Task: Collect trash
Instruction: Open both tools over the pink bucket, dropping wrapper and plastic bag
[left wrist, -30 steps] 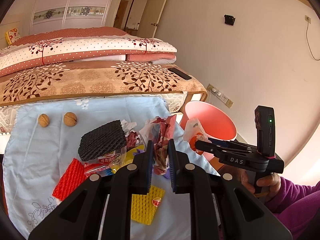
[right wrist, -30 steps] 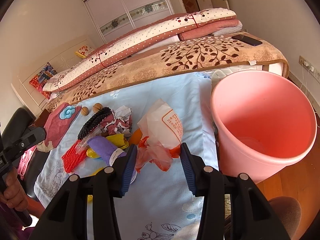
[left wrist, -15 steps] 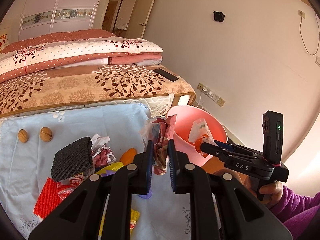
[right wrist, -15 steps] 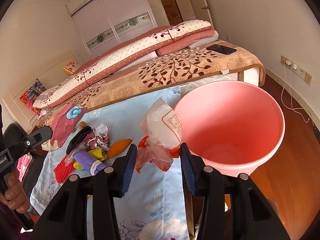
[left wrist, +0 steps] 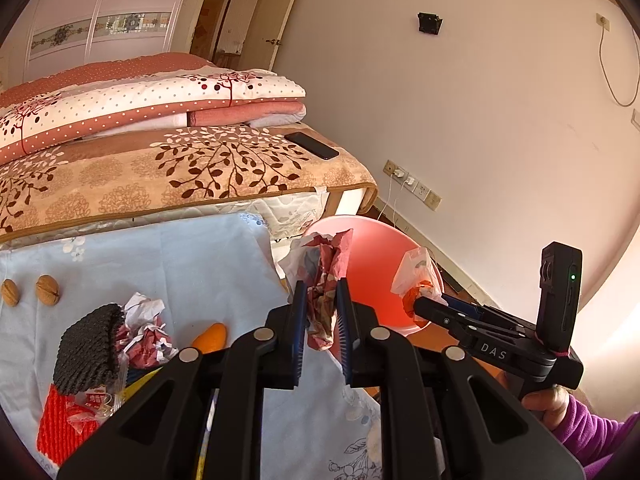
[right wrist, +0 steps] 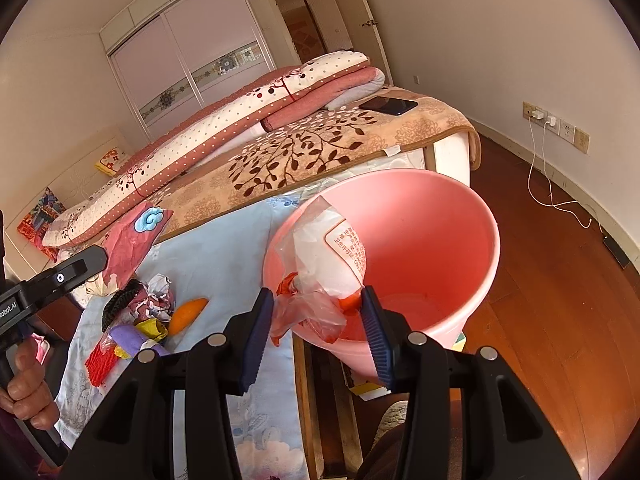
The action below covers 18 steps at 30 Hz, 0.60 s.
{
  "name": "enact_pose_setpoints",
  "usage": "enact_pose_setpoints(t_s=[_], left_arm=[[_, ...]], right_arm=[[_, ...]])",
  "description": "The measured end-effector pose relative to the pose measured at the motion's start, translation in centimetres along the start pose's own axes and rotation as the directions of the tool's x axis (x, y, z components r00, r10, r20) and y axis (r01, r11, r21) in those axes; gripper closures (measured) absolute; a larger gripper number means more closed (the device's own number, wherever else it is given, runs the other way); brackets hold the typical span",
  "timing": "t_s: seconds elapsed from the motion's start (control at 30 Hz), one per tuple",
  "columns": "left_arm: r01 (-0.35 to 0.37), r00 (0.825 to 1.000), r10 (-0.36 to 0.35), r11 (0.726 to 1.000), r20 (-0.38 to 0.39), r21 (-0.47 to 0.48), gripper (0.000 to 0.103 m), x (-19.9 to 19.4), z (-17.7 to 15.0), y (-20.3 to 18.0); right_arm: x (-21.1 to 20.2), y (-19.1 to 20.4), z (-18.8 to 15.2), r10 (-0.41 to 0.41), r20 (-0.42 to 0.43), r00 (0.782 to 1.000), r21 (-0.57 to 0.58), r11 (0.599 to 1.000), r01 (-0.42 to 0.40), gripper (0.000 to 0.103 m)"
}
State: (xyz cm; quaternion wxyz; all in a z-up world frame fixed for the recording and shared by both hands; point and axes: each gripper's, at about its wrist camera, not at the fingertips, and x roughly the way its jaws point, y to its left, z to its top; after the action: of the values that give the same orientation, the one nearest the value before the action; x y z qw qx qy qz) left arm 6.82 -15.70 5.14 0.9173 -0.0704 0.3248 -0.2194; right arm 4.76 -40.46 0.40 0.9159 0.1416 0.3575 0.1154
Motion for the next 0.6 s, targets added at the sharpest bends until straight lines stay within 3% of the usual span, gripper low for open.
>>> enact_pose_setpoints(t_s=[0.6], left_arm=[[-0.003, 0.998, 0.006, 0.999, -0.063, 0.044, 0.089, 8.1, 0.5, -4.4]], right_arm=[[1.9, -4.1, 0.8, -0.044, 0.003, 0.999, 0.066, 0.997, 0.044, 0.057]])
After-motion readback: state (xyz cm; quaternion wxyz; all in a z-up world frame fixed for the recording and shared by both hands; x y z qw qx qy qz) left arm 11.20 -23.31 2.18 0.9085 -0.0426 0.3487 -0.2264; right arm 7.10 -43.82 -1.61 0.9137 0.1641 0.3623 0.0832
